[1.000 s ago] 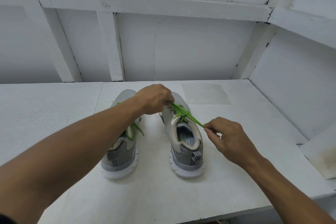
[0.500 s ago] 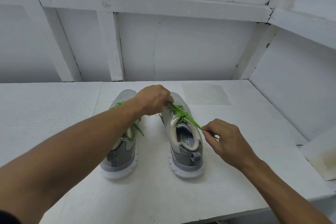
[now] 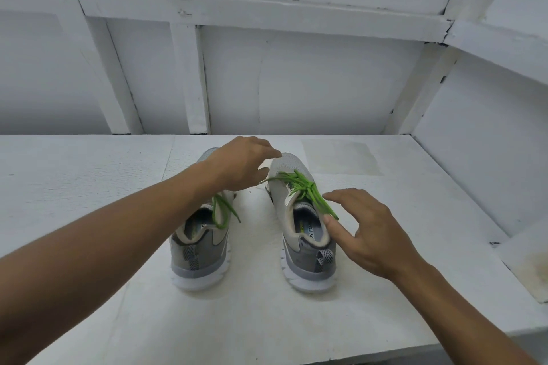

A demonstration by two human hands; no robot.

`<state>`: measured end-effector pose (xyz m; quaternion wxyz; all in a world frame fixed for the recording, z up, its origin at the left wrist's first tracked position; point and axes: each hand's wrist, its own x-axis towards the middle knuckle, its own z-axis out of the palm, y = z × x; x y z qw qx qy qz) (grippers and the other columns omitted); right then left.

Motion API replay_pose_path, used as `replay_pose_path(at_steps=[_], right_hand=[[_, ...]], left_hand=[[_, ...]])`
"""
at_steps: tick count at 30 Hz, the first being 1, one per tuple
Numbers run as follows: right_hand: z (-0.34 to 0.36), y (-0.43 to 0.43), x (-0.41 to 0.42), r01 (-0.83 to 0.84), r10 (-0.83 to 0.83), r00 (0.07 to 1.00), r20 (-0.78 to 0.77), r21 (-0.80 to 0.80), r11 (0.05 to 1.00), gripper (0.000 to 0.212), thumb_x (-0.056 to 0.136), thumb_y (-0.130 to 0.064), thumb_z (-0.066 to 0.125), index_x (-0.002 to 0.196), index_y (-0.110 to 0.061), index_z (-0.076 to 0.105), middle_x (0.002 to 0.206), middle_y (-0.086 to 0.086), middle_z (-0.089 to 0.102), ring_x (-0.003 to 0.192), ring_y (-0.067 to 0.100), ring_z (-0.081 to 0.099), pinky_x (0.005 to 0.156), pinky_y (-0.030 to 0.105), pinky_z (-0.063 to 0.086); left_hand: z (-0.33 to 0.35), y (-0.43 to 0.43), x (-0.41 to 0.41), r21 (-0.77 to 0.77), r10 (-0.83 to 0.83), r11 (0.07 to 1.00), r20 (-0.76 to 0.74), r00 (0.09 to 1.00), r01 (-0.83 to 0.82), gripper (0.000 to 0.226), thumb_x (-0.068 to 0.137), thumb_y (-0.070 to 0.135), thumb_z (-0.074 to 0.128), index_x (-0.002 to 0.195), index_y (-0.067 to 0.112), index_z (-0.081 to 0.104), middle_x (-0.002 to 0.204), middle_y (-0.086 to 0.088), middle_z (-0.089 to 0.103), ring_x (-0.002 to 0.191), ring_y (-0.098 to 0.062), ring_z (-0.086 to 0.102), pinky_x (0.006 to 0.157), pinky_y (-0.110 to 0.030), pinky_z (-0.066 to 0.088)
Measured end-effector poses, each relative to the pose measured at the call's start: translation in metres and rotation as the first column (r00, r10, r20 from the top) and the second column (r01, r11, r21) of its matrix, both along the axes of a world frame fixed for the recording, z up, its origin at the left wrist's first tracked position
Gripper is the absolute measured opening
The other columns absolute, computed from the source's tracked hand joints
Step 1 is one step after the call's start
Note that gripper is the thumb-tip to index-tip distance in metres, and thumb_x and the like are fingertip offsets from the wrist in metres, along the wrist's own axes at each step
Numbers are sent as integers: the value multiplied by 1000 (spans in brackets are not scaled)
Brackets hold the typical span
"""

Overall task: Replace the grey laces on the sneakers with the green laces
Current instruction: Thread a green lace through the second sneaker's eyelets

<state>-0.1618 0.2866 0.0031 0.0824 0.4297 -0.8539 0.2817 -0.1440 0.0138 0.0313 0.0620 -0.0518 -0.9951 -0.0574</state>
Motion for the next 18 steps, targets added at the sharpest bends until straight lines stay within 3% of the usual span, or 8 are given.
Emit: replay_pose_path(at_steps=[5, 7, 9, 12, 14, 16, 18], right_hand=[[14, -17, 23, -113, 112, 992, -60, -5, 994, 35, 85, -40, 58, 112, -19, 64, 104, -10, 60, 94, 9, 52, 84, 19, 40], [14, -23, 32, -139, 142, 989, -30, 102, 985, 38, 82, -44, 59, 113, -22, 60, 105, -12, 56, 88, 8, 50, 79, 18, 39], [9, -28, 36, -121, 129, 991, -24, 216, 969, 44, 79, -53, 57, 111, -23, 56, 105, -12, 51, 79, 9, 43, 69, 19, 34], [6, -33, 42, -46, 113, 979, -167, 360, 932, 40, 82, -52, 57, 107, -20, 54, 100, -5, 55, 72, 13, 33, 66, 24, 26], [7, -36, 46, -16, 93, 985, -147, 457, 889, 37, 91, -49, 50, 113, -19, 48, 102, 0, 57, 77, 17, 33, 69, 27, 23], [10, -39, 48, -11, 90, 988, -128, 514, 858, 41, 93, -52, 47, 117, -18, 43, 105, 2, 58, 81, 19, 35, 69, 29, 22], [12, -40, 47, -18, 92, 989, -117, 519, 855, 43, 94, -52, 48, 118, -17, 43, 104, 2, 60, 82, 19, 37, 69, 29, 24]], left_hand=[[16, 5, 47, 254, 127, 962, -98, 987, -99, 23, 93, 25, 57, 113, 24, 69, 100, 8, 69, 94, -12, 60, 87, -34, 49], [20, 11, 74, 323, 205, 932, -104, 973, -162, 13, 90, 33, 60, 93, 25, 70, 79, 12, 66, 77, -8, 60, 75, -32, 51], [19, 16, 103, 348, 306, 901, -87, 948, -259, 20, 84, 45, 61, 74, 28, 61, 65, 14, 59, 67, -3, 55, 62, -28, 46], [8, 20, 138, 277, 370, 896, -31, 929, -347, 36, 77, 64, 56, 69, 29, 47, 65, 13, 52, 65, -4, 49, 54, -24, 33], [0, 23, 148, 170, 373, 916, -26, 927, -364, 45, 74, 73, 48, 73, 28, 48, 67, 13, 47, 66, -8, 48, 54, -24, 31], [-8, 25, 150, 80, 408, 911, -18, 913, -406, 46, 77, 70, 50, 84, 25, 49, 71, 13, 43, 70, -15, 48, 59, -29, 30], [-18, 25, 150, -4, 429, 903, 24, 903, -429, 40, 81, 63, 52, 89, 24, 48, 83, 10, 51, 81, -20, 51, 68, -30, 27]])
